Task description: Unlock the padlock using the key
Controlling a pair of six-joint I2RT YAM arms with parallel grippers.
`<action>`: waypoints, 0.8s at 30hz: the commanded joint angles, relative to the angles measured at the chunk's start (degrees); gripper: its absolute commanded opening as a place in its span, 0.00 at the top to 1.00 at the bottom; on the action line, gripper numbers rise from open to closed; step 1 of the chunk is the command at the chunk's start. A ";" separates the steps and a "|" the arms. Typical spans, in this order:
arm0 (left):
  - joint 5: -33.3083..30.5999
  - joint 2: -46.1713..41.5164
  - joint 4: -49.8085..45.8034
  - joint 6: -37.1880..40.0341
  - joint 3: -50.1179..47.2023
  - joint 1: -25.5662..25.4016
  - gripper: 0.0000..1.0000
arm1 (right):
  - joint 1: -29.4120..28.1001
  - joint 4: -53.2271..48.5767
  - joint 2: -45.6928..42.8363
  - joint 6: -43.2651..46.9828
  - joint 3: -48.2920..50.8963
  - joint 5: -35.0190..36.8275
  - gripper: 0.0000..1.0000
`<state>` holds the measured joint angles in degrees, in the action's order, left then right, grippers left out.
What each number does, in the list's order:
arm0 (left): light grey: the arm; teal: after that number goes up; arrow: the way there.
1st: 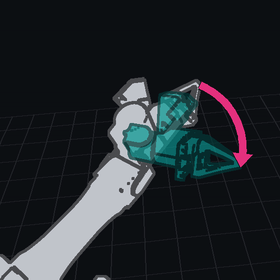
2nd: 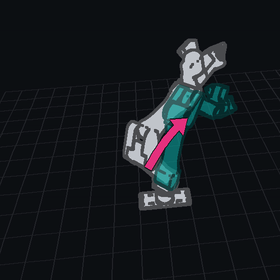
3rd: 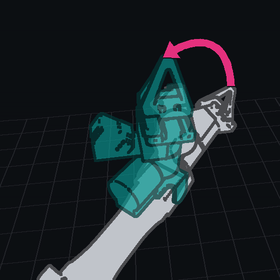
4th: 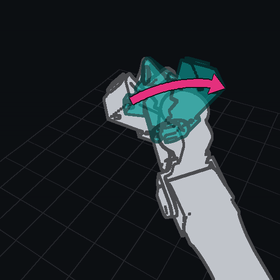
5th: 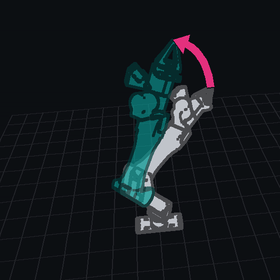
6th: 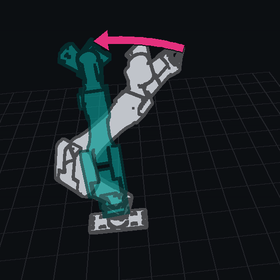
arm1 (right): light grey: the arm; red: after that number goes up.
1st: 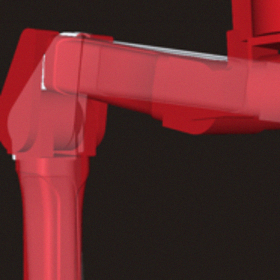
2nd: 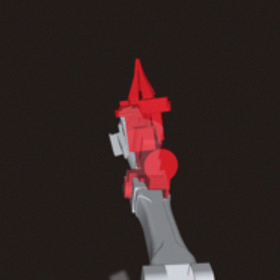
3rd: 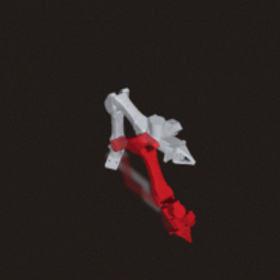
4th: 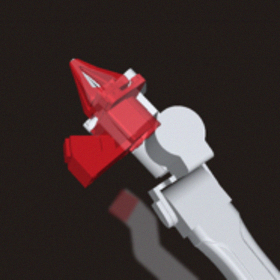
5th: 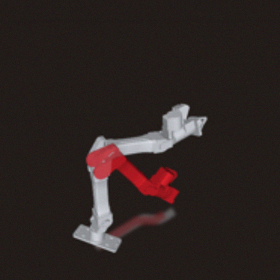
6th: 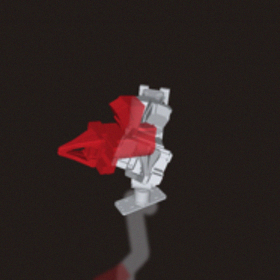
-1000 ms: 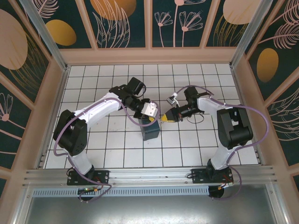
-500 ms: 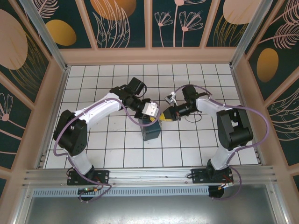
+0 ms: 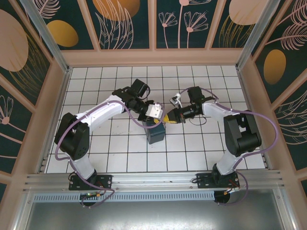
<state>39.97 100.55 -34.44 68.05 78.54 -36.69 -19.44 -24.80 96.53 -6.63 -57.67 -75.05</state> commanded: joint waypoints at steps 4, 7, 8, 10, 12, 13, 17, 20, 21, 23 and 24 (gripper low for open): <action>6.04 0.34 3.02 0.09 0.59 -2.30 0.70 | -1.69 9.61 -2.31 -5.38 -1.45 -7.02 1.00; 6.77 1.41 1.70 1.11 1.88 -3.10 0.71 | -2.67 9.63 -0.82 -5.65 -4.39 -7.36 1.00; 7.43 1.56 1.42 1.35 2.21 -3.12 0.72 | -2.92 9.87 -0.63 -5.90 -5.00 -7.52 1.00; 7.67 1.49 2.05 0.85 1.93 -3.09 0.72 | -3.64 10.01 -0.39 -6.11 -5.93 -7.31 1.00; 6.98 1.55 3.64 -0.89 1.71 -3.00 0.72 | -4.15 10.10 -0.34 -5.91 -6.07 -7.12 1.00; 6.65 1.61 4.61 -2.03 1.45 -2.94 0.73 | -4.41 10.45 -0.29 -6.34 -5.84 -6.81 1.00; 8.64 0.24 11.23 -7.69 -1.48 -2.52 0.73 | -5.43 11.17 0.80 -6.11 -5.61 -5.73 1.00; 7.44 -1.29 15.56 -11.85 -4.37 -1.82 0.73 | -4.32 8.27 1.06 -3.22 -5.28 -4.42 0.91; 7.94 -1.61 16.55 -13.07 -5.32 -0.95 0.73 | -3.43 7.76 0.74 -2.84 -4.68 -3.75 0.85; 9.11 -2.03 17.46 -14.45 -6.75 0.34 0.73 | -1.45 7.89 -0.59 -2.49 -3.28 -3.36 0.75; 9.00 -2.01 17.26 -14.59 -7.35 0.66 0.73 | -0.45 8.07 -1.47 -2.40 -2.49 -2.74 0.71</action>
<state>42.74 99.55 -24.95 57.56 72.77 -35.81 -20.27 -21.39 97.60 -11.11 -58.89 -73.63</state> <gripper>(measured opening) 0.282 0.263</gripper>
